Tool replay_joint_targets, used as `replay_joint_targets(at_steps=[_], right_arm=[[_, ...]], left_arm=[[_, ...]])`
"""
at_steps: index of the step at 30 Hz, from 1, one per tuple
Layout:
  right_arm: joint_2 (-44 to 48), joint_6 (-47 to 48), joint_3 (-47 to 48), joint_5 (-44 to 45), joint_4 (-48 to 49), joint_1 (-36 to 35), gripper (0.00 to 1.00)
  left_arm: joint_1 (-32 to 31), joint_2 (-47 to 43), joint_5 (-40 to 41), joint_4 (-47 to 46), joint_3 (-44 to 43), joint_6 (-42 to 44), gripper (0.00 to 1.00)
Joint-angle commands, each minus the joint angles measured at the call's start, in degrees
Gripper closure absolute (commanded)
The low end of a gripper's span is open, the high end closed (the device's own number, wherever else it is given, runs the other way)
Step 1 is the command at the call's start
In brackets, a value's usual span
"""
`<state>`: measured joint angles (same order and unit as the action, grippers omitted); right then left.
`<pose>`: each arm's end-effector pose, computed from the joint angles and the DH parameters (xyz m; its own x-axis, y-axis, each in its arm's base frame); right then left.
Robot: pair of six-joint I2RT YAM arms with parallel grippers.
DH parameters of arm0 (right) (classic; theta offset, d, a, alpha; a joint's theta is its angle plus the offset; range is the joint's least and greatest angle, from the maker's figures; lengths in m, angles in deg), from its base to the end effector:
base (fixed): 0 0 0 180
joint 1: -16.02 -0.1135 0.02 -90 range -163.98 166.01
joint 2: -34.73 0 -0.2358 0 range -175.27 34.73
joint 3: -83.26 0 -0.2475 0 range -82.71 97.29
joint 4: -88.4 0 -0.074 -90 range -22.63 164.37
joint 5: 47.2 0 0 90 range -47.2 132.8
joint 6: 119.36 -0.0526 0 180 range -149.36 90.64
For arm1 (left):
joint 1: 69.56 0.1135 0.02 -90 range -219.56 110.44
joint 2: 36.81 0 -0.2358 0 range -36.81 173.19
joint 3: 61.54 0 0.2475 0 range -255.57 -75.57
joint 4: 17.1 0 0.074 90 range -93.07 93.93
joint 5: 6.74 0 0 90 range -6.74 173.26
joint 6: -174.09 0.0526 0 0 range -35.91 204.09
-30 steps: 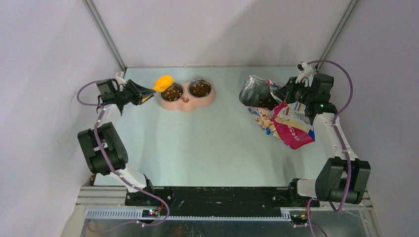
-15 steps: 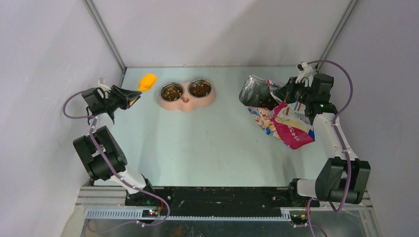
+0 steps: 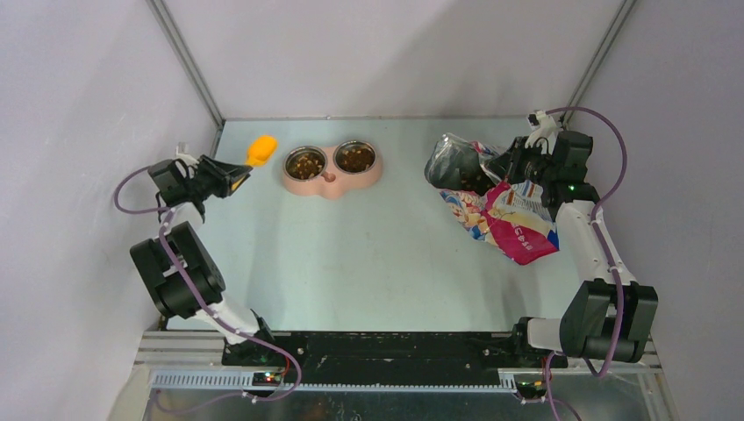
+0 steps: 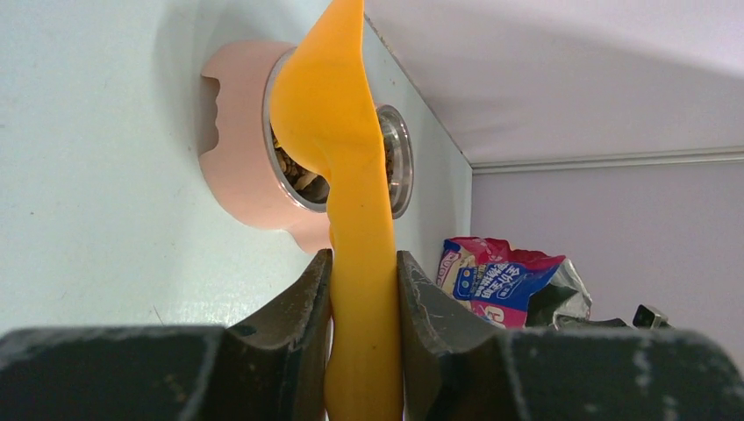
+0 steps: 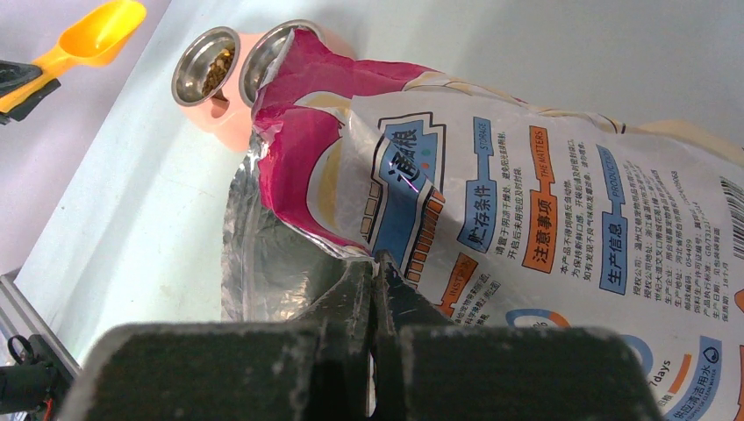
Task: Serve the pet food
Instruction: Place the spatula at the center of the board.
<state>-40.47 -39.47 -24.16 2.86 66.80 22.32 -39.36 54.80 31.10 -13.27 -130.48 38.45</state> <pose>0.3131 -0.0006 0.2833 -0.4888 0.1894 -0.8516 -0.4185 0.8056 0.4194 0.3235 0.1402 0.2064 -0.4857 -0.7902 -0.3738 -0.0644 0.4588 -0.8862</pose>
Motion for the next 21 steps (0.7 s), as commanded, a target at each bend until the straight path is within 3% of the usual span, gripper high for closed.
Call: replay_joint_targets(at_steps=[1, 9, 21], right_arm=[[1.21, 0.31, 0.61, 1.18, -0.32, 1.07, 1.00], [1.32, 0.11, 0.60, 0.97, -0.32, 1.51, 1.00], [1.20, 0.05, 0.61, 0.79, -0.33, 1.65, 1.00]], left_arm=[[0.28, 0.85, 0.77, -1.68, 0.02, 0.54, 1.00], [0.23, 3.25, 3.02, -0.91, 0.08, 1.64, 1.00], [0.28, 9.29, 5.60, 3.15, -1.11, 5.29, 0.91]])
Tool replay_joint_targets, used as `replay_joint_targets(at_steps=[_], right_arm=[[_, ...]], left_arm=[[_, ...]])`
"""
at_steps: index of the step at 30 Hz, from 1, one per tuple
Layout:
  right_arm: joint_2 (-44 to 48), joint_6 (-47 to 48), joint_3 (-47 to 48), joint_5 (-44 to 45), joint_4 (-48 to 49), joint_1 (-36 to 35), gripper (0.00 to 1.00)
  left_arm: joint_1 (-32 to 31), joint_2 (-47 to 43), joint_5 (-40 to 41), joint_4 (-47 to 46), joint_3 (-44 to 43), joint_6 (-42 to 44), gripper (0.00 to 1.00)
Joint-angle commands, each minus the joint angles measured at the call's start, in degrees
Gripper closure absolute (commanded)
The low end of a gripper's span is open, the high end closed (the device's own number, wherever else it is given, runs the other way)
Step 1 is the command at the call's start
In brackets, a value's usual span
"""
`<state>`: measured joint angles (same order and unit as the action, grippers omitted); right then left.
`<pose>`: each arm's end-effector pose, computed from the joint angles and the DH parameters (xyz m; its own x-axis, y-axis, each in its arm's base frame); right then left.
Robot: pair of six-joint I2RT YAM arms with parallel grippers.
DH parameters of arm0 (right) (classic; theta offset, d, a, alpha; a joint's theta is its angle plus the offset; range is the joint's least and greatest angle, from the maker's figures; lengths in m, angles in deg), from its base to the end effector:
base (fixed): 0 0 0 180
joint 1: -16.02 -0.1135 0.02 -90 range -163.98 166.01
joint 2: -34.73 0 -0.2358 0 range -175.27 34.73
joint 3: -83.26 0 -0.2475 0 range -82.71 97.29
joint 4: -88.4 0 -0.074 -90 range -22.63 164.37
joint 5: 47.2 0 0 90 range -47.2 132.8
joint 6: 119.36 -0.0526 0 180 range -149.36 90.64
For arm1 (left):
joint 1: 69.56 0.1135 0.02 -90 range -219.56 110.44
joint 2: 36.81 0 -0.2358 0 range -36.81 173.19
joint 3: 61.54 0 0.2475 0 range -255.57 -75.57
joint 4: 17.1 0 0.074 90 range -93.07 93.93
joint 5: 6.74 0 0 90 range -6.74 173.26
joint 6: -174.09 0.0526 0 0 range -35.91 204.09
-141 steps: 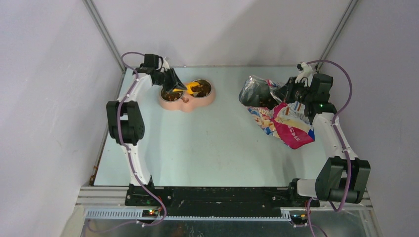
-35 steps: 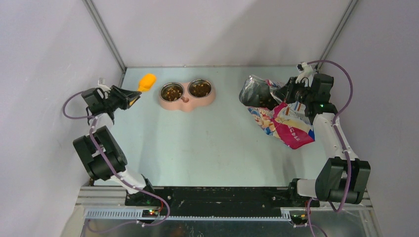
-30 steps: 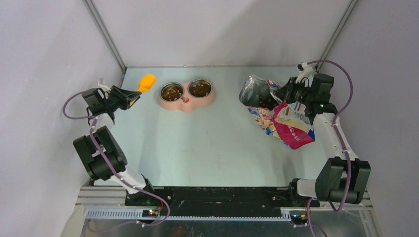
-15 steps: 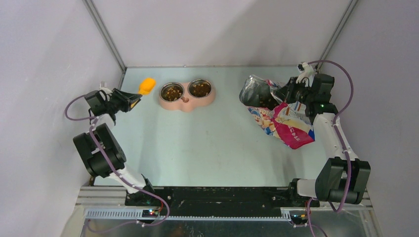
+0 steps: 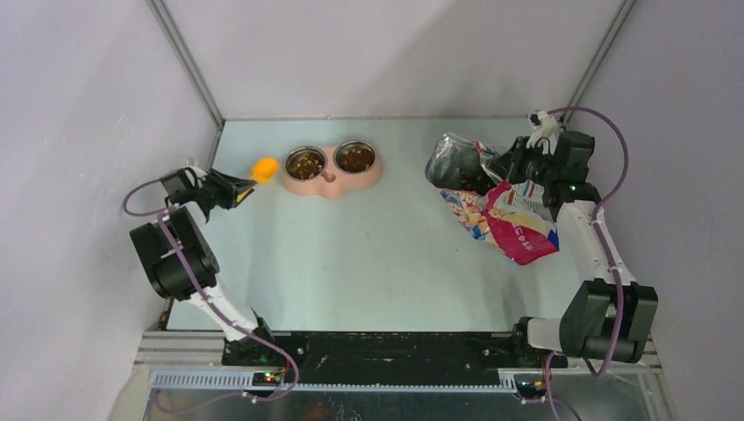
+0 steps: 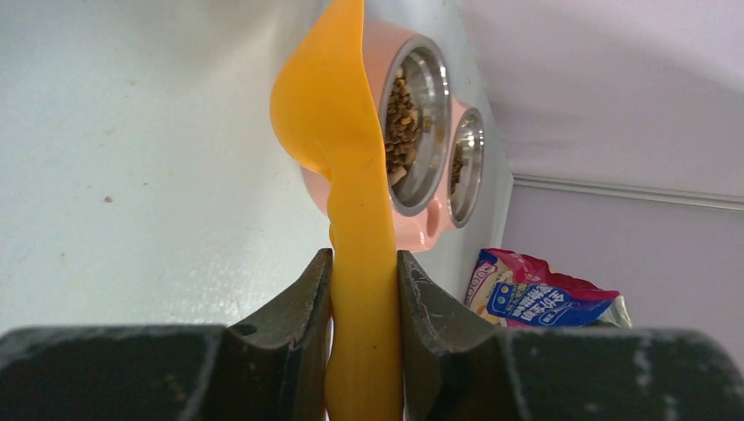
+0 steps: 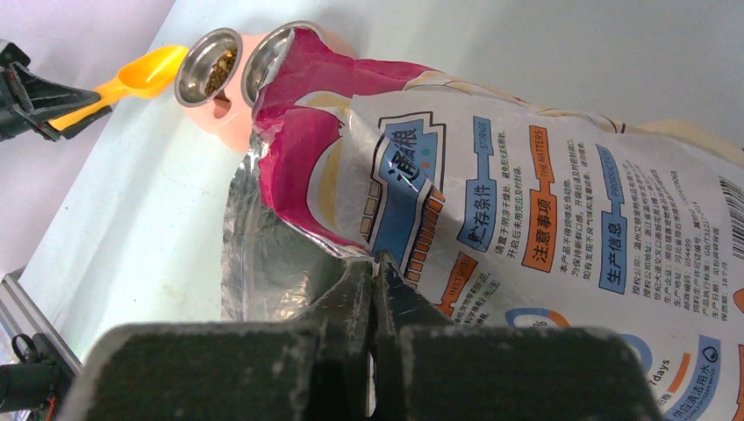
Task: Serve the pet food
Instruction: Place the spatula at the center of the board.
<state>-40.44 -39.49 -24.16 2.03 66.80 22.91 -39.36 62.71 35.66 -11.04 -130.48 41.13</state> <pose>0.3126 -0.0032 0.2836 -0.4885 0.1932 -0.8509 -0.4212 0.8018 0.4239 0.3306 0.1475 0.1548 -0.4953 -0.8200 -0.2869 -0.2249 0.4400 -0.8693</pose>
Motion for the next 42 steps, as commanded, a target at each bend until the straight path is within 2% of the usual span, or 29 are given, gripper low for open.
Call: replay_joint_targets(at_steps=[1, 9, 29, 33, 34, 38, 42], right_arm=[[1.31, 0.06, 0.61, 1.59, -0.33, 1.08, 1.00], [1.39, 0.12, 0.61, 1.57, -0.32, 1.19, 1.00], [0.98, -0.03, 0.61, 1.47, -0.25, 1.28, 1.00], [0.97, 0.02, 0.61, 1.49, -0.25, 1.28, 1.00], [0.94, 0.02, 0.61, 1.49, -0.27, 1.28, 1.00], [0.86, 0.00, 0.62, 1.42, -0.25, 1.28, 1.00], [0.99, -0.05, 0.60, 1.13, -0.17, 1.28, 1.00]], left_arm=[[0.29, 1.73, 1.15, 1.10, -1.22, 2.79, 0.90], [0.24, 3.67, 2.35, 3.33, -1.83, 4.55, 0.81], [0.28, 4.69, 2.69, 6.85, -1.97, 7.52, 0.35], [0.22, 4.21, 3.20, 9.54, -2.08, 9.24, 0.31], [0.17, 4.06, 3.21, 10.21, -2.00, 9.45, 0.26], [0.22, 2.98, 3.60, 11.79, -1.91, 10.47, 0.20], [0.28, 1.34, 4.23, 13.73, -2.12, 11.45, 0.16]])
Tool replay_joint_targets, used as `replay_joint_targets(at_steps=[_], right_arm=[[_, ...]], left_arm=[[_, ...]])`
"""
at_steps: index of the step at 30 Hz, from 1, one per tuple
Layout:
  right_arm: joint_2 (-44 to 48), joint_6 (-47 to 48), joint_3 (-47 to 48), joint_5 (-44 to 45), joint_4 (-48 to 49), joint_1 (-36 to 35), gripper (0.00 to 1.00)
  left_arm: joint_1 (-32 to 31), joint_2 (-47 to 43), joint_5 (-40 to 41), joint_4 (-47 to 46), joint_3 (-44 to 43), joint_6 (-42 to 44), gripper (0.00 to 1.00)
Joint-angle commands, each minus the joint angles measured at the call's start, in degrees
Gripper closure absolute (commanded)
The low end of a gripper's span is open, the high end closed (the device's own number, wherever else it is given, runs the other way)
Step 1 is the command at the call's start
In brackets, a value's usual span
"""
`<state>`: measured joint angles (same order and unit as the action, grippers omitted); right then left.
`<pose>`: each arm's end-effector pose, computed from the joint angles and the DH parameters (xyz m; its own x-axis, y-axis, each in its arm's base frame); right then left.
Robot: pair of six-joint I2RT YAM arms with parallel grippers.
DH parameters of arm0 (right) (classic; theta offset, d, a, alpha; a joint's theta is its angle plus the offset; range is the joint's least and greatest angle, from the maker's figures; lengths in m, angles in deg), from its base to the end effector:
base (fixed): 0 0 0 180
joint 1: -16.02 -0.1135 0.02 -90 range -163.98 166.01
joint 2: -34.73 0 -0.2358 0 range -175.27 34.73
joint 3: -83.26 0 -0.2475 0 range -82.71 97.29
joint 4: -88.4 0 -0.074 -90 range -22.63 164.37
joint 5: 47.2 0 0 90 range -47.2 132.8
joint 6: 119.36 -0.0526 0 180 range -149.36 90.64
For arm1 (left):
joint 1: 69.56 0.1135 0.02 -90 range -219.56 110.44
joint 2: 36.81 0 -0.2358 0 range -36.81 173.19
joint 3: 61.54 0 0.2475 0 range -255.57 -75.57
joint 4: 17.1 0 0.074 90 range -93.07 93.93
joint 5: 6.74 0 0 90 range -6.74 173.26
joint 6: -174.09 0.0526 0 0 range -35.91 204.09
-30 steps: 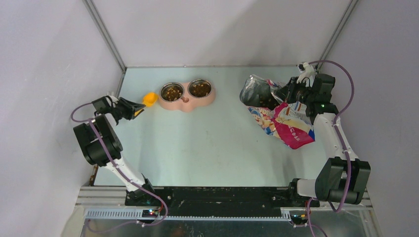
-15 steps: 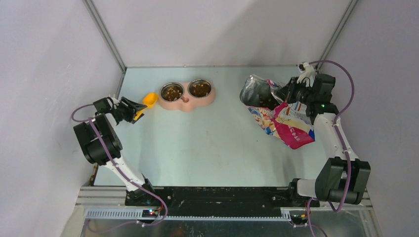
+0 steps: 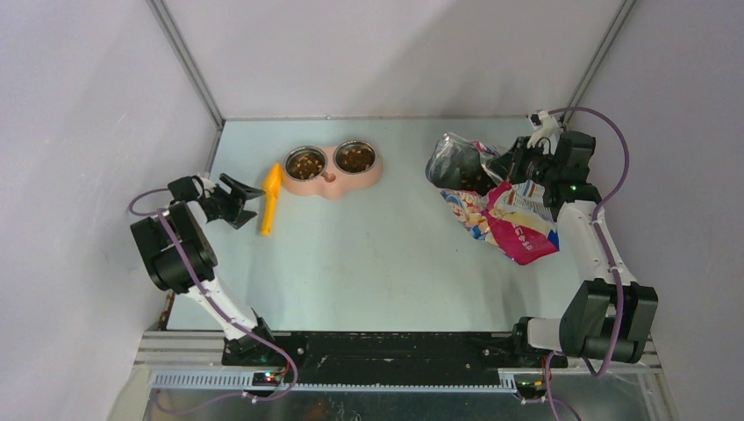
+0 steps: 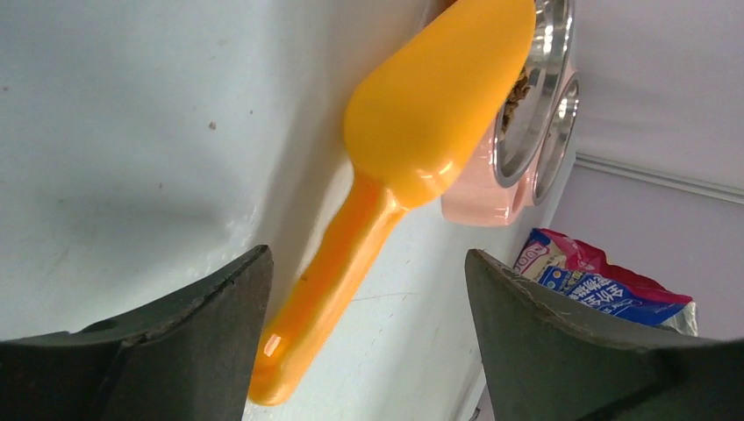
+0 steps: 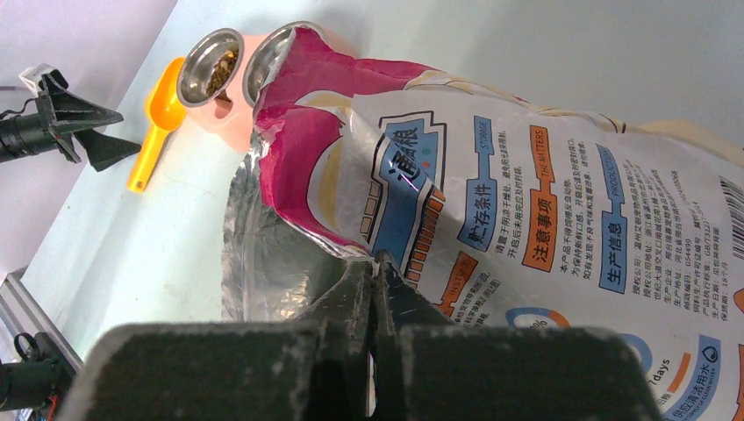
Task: Serve the pet food
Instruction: Place the spatula at the center of the board, then close the pet food bag at the center of the board.
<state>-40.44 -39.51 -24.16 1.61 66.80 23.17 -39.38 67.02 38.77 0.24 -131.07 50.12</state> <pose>0.3124 -0.0043 0.2837 -0.4887 0.1950 -0.8504 -0.4229 0.7996 0.4264 0.3211 0.1441 0.1155 -0.5718 -0.7937 -0.2076 -0.3644 0.4725 -0.8025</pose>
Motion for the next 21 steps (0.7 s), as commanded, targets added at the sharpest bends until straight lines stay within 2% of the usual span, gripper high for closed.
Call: replay_joint_targets(at_steps=[1, 8, 12, 15, 21], right_arm=[[1.08, -0.04, 0.60, 1.42, -0.10, 0.95, 1.00], [2.73, 1.25, 0.69, 3.13, -0.06, -1.09, 1.00], [3.74, 4.88, 2.16, 6.48, -2.70, -5.58, 1.00], [4.12, 8.20, 4.03, 9.50, -4.22, -11.22, 1.00], [3.44, 13.35, 7.95, 16.33, -6.91, -21.02, 1.00]], left_arm=[[0.27, -3.71, 1.20, 2.73, -1.53, 2.53, 0.16], [0.24, -8.08, 0.69, 4.84, -2.59, 3.41, 0.11], [0.25, -11.03, -0.83, 5.94, -3.92, 4.05, 0.09], [0.11, -12.90, -2.29, 7.94, -5.77, 5.62, 0.01], [-2.33, -16.40, -5.42, 14.26, -10.33, 12.86, 0.00]])
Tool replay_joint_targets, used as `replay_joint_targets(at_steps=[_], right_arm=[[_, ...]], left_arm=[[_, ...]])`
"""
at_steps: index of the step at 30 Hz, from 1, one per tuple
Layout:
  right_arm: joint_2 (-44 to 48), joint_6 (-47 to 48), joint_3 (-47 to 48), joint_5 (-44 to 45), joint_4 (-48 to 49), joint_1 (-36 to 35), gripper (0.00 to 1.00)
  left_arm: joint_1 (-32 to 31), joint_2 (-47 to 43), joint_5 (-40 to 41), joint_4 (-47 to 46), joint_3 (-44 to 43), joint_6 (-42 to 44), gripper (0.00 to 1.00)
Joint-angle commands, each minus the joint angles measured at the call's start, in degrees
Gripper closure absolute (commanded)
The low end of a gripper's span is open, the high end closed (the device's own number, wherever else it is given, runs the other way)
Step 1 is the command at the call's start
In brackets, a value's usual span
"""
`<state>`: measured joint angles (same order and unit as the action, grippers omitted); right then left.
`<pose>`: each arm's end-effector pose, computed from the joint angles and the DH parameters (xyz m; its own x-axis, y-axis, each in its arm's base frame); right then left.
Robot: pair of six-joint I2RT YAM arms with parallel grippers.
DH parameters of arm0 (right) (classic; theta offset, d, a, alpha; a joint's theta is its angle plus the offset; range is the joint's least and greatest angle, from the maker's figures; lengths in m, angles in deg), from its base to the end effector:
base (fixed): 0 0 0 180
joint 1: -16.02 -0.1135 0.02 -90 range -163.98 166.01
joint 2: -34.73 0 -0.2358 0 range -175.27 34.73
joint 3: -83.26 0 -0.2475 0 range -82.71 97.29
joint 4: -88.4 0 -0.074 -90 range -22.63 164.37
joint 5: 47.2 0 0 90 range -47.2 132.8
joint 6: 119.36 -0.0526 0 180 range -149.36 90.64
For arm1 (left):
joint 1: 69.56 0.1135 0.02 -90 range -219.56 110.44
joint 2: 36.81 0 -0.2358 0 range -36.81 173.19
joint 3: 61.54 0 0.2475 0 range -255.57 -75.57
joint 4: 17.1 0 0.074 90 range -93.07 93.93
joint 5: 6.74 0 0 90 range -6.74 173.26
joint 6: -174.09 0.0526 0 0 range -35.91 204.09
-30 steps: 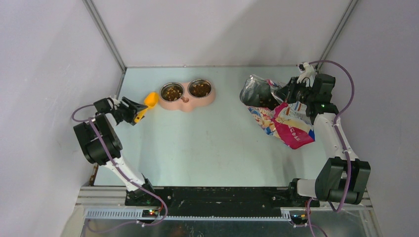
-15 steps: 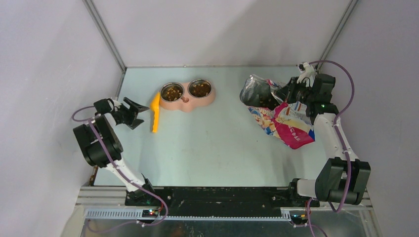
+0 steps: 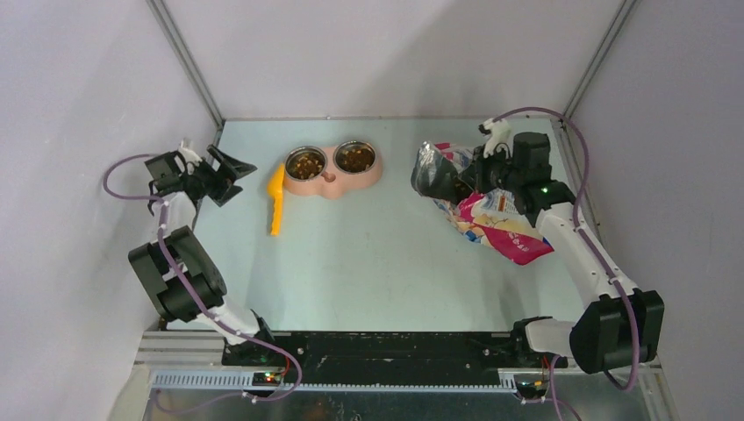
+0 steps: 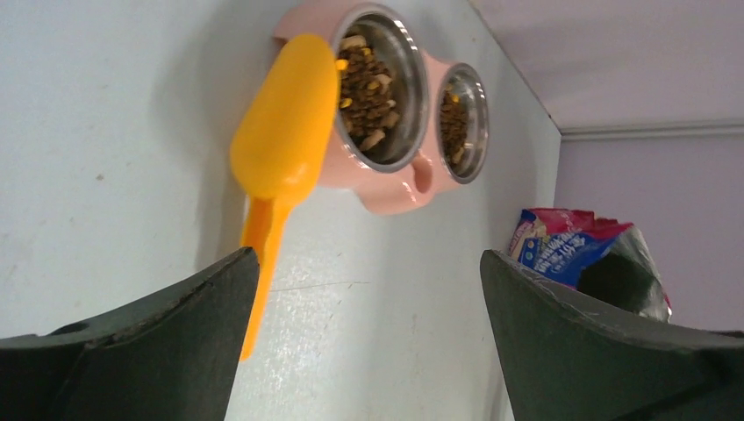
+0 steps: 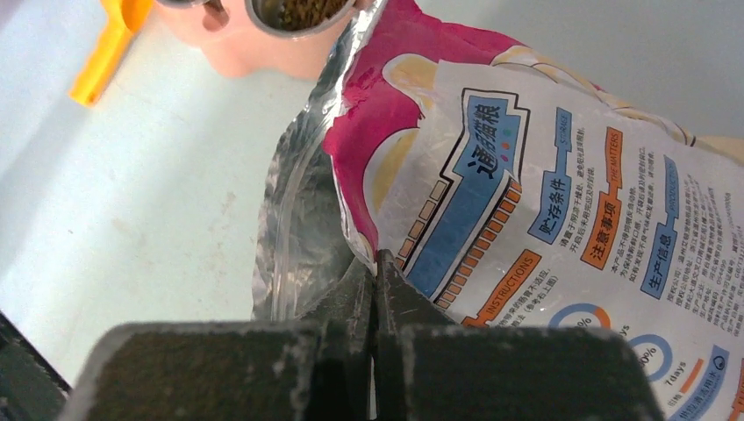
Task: Serve the pet food
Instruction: Close the pet food bag at the center of the board.
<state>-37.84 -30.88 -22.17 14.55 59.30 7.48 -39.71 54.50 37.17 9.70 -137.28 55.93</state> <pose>0.2968 0.0697 0.2923 -0.4649 -0.0462 -0.8842 -0.5354 0.8101 0.2392 0.3185 0.1391 0.2084 -0.5703 -0.7046 -0.4222 -0.1732 0.6056 -0.7767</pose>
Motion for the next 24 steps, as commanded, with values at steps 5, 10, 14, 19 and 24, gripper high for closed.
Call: replay_joint_targets(at_steps=[5, 10, 14, 19, 24], right_arm=[[-0.37, 9.03, 12.30, 7.38, -4.54, -13.29, 1.00], [-0.08, 13.64, 19.22, 9.19, -11.32, -19.21, 1.00], [0.29, 16.20, 25.85, 8.74, -17.57, -21.62, 1.00], [1.35, 19.46, 30.09, 9.70, -20.47, -21.27, 1.00], [1.64, 18.37, 28.31, 6.34, -18.89, -14.25, 1.00]], left_arm=[[-8.82, -5.15, -4.42, 14.51, -9.56, 18.57, 0.00], [-17.51, -5.93, -2.09, 21.25, -16.98, 29.80, 0.00], [-23.21, -5.75, -4.69, 22.75, -21.84, 35.45, 0.00], [-30.20, -4.99, -9.36, 27.84, -30.30, 46.52, 0.00], [-39.56, -5.20, -11.90, 33.30, -34.58, 59.72, 0.00]])
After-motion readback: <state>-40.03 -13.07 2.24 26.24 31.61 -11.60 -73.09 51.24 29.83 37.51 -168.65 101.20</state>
